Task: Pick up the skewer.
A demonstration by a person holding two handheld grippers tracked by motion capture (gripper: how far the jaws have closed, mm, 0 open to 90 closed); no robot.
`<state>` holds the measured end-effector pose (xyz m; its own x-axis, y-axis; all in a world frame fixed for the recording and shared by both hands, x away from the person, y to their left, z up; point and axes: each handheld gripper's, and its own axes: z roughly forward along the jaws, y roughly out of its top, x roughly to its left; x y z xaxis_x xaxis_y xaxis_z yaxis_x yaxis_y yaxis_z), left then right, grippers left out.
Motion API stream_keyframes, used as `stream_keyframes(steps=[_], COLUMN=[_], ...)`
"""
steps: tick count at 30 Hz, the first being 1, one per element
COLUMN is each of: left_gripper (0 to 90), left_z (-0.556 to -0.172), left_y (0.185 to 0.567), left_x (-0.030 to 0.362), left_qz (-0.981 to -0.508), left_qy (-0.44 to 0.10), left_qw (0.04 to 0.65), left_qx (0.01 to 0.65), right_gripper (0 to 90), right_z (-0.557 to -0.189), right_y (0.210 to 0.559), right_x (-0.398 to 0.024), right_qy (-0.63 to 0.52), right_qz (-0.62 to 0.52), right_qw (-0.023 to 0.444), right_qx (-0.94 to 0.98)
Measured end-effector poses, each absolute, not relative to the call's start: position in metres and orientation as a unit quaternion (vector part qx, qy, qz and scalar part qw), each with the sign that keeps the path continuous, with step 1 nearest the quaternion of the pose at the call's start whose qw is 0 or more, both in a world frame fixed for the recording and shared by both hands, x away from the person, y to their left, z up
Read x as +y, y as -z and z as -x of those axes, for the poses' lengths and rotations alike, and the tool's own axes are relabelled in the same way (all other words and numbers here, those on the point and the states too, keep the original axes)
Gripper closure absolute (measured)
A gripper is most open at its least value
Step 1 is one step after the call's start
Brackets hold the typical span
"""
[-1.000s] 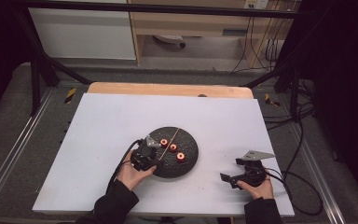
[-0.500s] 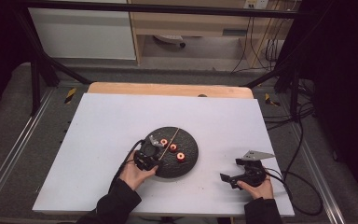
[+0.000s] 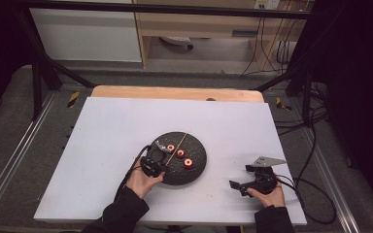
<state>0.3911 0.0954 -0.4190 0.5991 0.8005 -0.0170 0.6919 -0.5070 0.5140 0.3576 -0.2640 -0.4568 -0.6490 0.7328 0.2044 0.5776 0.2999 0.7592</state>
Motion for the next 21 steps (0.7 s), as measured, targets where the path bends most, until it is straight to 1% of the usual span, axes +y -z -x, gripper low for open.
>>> stream_keyframes(steps=[3, 6, 14, 21], left_gripper=[86.6, 87.9, 88.5, 88.5], left_z=[-0.391, -0.391, -0.388, -0.383], left_y=[0.419, 0.419, 0.415, 0.408], left_x=[0.095, 0.095, 0.100, 0.112], left_qz=[-0.859, -0.858, -0.853, -0.849], left_qy=[-0.114, -0.114, -0.120, -0.125], left_qw=[0.241, 0.240, 0.261, 0.298], left_qx=[0.436, 0.440, 0.435, 0.417], right_gripper=[0.5, 0.6, 0.6, 0.6], right_z=[-0.358, -0.358, -0.358, -0.357], right_y=[0.457, 0.457, 0.457, 0.457], right_x=[-0.264, -0.264, -0.264, -0.264], right_qy=[-0.427, -0.427, -0.427, -0.426], right_qz=[-0.409, -0.409, -0.408, -0.410], right_qw=[0.090, 0.090, 0.090, 0.091], right_qx=[0.801, 0.802, 0.802, 0.801])
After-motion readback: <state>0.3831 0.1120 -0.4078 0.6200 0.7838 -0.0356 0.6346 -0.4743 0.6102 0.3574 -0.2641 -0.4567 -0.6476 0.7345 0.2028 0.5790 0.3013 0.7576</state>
